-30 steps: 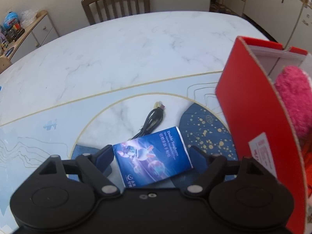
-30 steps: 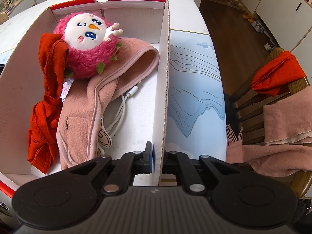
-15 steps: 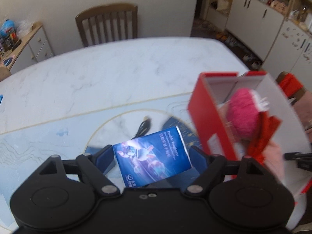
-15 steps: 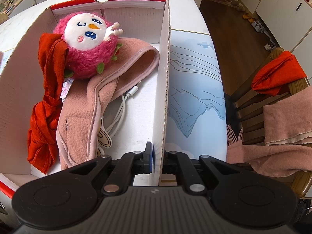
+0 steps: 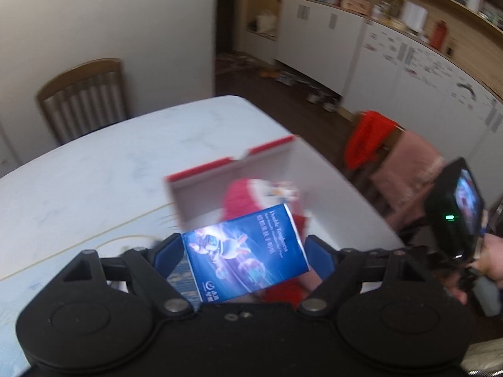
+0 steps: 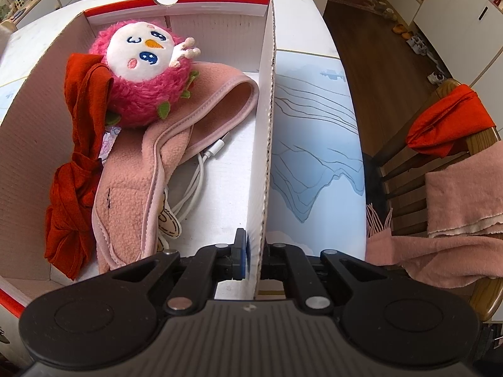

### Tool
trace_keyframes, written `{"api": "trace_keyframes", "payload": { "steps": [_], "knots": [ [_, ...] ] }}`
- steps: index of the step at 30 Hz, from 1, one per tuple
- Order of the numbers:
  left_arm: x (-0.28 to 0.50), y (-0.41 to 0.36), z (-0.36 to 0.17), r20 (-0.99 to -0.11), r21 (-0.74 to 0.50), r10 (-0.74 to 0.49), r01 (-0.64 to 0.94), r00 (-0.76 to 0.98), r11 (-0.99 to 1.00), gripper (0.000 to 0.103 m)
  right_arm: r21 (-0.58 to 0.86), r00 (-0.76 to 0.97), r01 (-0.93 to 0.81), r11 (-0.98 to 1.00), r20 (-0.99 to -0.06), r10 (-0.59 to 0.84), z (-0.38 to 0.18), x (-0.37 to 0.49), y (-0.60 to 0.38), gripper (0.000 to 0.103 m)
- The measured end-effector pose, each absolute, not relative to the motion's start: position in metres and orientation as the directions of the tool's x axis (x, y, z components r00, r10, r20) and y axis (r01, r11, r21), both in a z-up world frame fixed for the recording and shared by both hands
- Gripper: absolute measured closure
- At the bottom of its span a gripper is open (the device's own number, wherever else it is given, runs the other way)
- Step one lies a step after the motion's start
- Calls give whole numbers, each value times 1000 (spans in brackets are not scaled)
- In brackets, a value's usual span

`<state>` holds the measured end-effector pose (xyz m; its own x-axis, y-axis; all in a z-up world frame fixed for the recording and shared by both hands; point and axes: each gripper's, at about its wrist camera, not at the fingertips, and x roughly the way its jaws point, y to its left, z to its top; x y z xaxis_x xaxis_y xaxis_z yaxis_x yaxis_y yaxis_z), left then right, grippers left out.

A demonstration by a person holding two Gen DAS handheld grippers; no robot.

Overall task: Organize objects
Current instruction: 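Lift and carry the tissue pack with the left gripper into the box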

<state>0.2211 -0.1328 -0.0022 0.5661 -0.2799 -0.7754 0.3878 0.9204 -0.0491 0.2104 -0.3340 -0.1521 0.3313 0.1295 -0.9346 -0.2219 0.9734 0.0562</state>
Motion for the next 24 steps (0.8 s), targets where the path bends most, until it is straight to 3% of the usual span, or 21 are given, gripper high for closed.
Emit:
{"api": "trace_keyframes", "payload": {
  "steps": [8,24],
  "knots": [
    [224,-195,-33,-823,-6,-312,541,475,841,21,69,332,-230,971,-932,145,-151,211,-335,98],
    [265,-220,-84,-886,-23,-267,539,379,842,21,99,317,-261,960,-931,182,-158,203,-340,98]
  ]
}}
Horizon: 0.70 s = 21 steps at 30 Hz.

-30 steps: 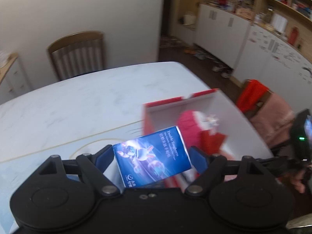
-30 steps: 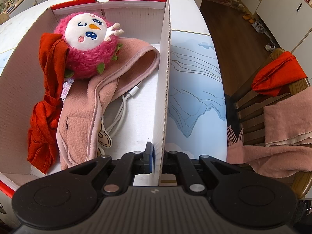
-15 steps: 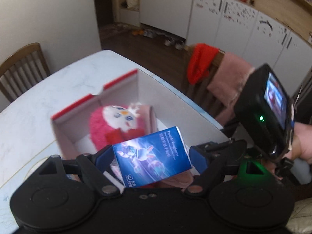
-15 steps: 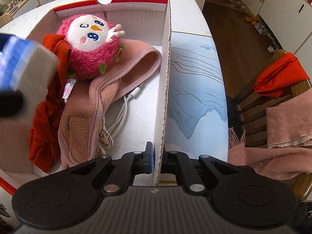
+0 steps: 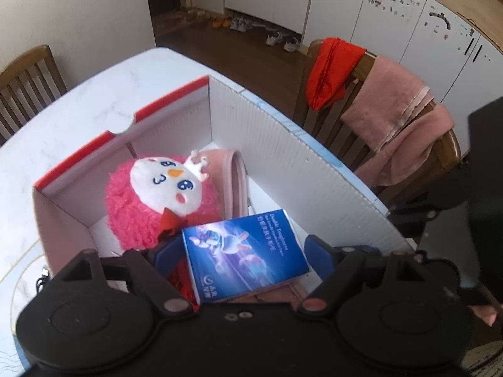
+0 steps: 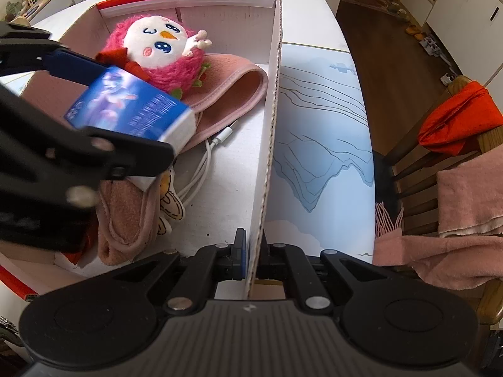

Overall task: Organize objects
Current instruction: 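Lift and carry the tissue pack with the left gripper into the box, then open the left gripper to release the tissue pack onto the hat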

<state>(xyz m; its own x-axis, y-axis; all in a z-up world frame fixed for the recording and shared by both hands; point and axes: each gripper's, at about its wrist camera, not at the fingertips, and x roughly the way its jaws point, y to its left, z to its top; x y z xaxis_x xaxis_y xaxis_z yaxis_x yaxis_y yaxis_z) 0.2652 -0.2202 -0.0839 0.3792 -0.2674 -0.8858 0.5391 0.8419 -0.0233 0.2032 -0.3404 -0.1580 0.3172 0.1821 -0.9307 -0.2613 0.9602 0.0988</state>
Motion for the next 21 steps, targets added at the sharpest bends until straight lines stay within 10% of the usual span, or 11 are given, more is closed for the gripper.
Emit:
{"api": "trace_keyframes", "payload": {
  "steps": [21],
  "knots": [
    [245,-190,-50,-835,-65,-325,506,445,860,5,102,311,-268,958,-932,186,-159,204,-342,98]
  ]
}}
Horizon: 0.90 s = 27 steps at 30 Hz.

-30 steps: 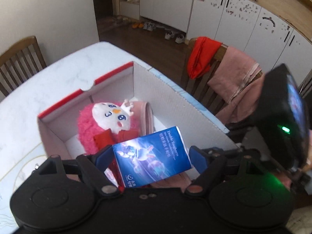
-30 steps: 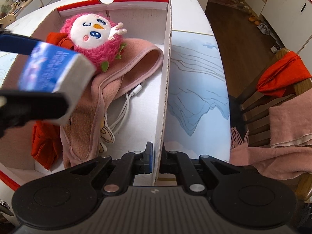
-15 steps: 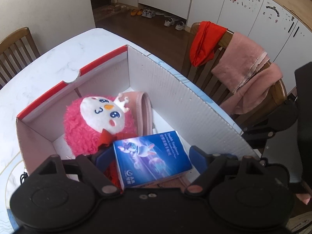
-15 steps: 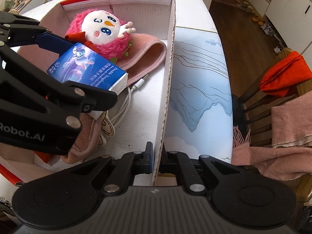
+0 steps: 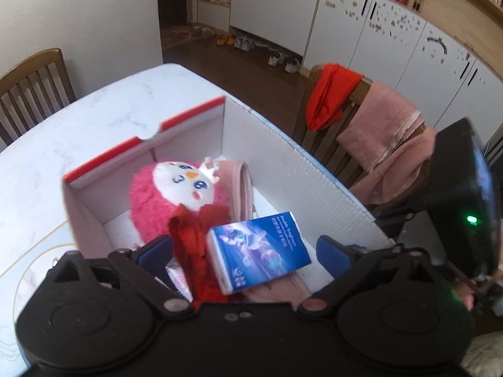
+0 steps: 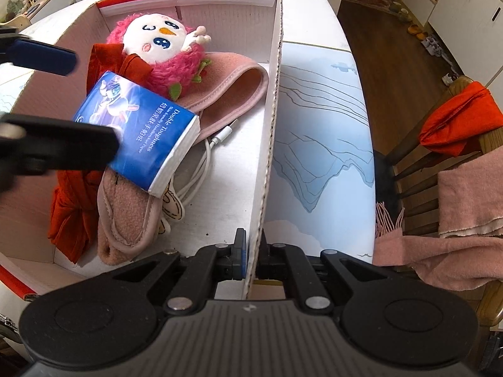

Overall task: Organize objects
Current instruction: 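Open the left gripper to release the tissue pack onto the hat, then withdraw the left gripper to the black USB cable on the table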

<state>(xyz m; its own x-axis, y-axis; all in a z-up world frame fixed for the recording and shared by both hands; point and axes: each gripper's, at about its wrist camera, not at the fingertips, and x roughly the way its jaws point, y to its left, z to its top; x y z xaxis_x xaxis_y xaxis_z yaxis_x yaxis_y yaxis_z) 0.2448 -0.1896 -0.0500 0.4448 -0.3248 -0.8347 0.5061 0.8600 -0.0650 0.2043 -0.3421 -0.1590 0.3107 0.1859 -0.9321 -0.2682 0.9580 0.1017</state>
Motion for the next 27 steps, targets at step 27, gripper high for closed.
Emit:
{"api": "trace_keyframes", "payload": {
  "steps": [27],
  "knots": [
    [275,1,-88,-819,149,37,149,572,978,1,81,295,-250,965,-943,156,-159,209,-337,98]
  ]
}}
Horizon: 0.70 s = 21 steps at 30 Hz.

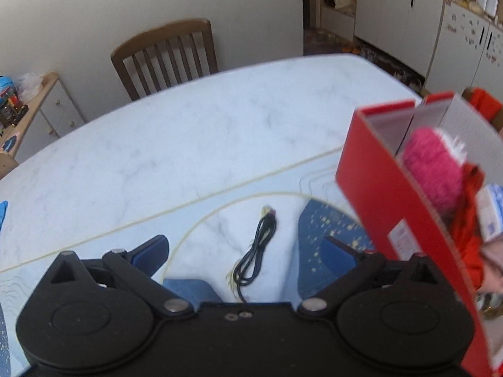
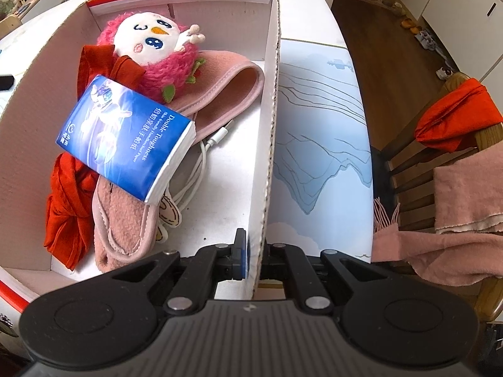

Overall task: Organize objects
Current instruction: 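Withdraw the left gripper to the black USB cable on the table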

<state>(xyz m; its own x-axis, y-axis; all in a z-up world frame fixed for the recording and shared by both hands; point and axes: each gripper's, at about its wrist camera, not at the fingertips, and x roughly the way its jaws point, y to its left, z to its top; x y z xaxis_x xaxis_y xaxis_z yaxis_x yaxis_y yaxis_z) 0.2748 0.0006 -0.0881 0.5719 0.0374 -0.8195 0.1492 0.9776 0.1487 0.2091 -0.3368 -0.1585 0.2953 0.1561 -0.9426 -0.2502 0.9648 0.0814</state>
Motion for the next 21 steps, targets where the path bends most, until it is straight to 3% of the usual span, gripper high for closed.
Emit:
{"api": "trace_keyframes", "payload": {
  "steps": [7,19,21],
  "knots": [
    [297,3,-118,-849,154,63,130,525,979,2,82,286,-238,968,-946,151,-161,210,-337,98],
    [320,8,-140,-895,65,22,81,446,995,28,94,280,-228,969,-947,158,-163,212,-339,98],
    [321,7,-140,-897,60,16,86,441,994,39,95,279,-228,969,-947,158,-163,213,-339,98]
  ]
}}
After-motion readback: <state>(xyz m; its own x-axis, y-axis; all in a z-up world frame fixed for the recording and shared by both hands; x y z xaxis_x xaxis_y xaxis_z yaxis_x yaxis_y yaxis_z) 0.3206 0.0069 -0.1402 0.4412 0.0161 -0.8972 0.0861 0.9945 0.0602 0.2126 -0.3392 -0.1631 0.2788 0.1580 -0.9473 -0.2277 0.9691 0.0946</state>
